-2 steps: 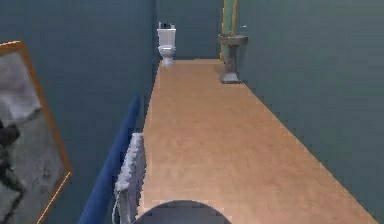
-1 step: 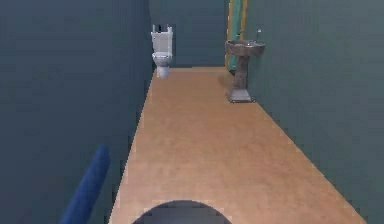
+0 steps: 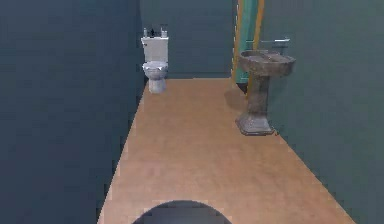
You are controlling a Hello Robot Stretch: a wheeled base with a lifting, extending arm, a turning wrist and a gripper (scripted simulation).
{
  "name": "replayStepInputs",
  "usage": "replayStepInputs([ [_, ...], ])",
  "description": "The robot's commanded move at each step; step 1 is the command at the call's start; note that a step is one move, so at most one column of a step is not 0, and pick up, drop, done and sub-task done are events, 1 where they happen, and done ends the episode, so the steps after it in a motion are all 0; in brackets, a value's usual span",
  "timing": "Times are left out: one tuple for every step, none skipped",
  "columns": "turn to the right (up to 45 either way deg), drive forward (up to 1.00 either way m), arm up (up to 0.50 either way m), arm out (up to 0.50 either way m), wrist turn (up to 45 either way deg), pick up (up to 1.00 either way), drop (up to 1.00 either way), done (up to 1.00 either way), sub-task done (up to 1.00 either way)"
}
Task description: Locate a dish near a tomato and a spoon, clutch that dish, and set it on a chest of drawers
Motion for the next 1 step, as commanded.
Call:
replayStepInputs([
  [3.0,0.0,0.0,0.0,0.0,0.0,0.0,0.0,0.0],
])
